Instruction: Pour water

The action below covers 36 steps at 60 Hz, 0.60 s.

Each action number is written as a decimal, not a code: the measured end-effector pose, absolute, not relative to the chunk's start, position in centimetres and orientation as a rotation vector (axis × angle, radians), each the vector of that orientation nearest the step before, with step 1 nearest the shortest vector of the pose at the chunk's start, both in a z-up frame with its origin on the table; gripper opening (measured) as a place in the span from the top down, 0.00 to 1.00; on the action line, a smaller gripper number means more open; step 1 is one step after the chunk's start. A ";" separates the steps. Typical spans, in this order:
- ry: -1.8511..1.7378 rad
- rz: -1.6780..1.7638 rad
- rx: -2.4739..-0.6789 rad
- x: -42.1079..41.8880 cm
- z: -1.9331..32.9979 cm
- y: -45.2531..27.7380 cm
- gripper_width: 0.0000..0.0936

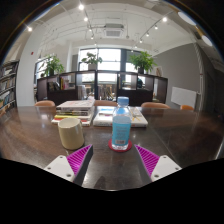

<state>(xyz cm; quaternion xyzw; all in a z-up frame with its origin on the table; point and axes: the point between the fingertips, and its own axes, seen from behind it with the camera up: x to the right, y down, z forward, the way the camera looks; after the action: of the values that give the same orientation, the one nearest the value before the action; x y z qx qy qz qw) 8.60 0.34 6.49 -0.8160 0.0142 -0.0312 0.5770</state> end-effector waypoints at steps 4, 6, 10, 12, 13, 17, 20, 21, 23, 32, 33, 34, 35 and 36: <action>0.033 -0.069 -1.907 7.3 7.3 -1.9 0.11; 0.040 -0.069 -1.905 6.8 7.8 -3.2 0.11; 0.052 -0.059 -1.885 5.7 8.8 -4.9 0.11; 0.057 -0.049 -1.881 5.1 9.4 -5.9 0.11; 0.064 -0.044 -1.877 4.8 9.6 -6.3 0.11; 0.085 -0.028 -1.860 3.7 10.7 -7.9 0.11; 0.081 -0.025 -1.851 2.7 11.3 -8.6 0.12; 0.078 -0.025 -1.849 2.5 11.5 -9.2 0.12; 0.071 -0.028 -1.845 1.9 11.8 -9.9 0.12; 0.037 -0.021 -1.837 -0.9 12.9 -12.2 0.11; 0.034 -0.024 -1.838 -1.1 13.0 -12.4 0.11; 0.031 -0.027 -1.838 -1.3 13.1 -12.6 0.11; 0.027 -0.027 -1.835 -1.5 13.2 -12.7 0.11; 0.022 -0.027 -1.833 -1.9 13.2 -12.8 0.11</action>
<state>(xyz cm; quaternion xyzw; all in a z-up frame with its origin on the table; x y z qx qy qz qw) -1.87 -12.82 13.20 -0.7935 0.0096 -0.0118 0.6083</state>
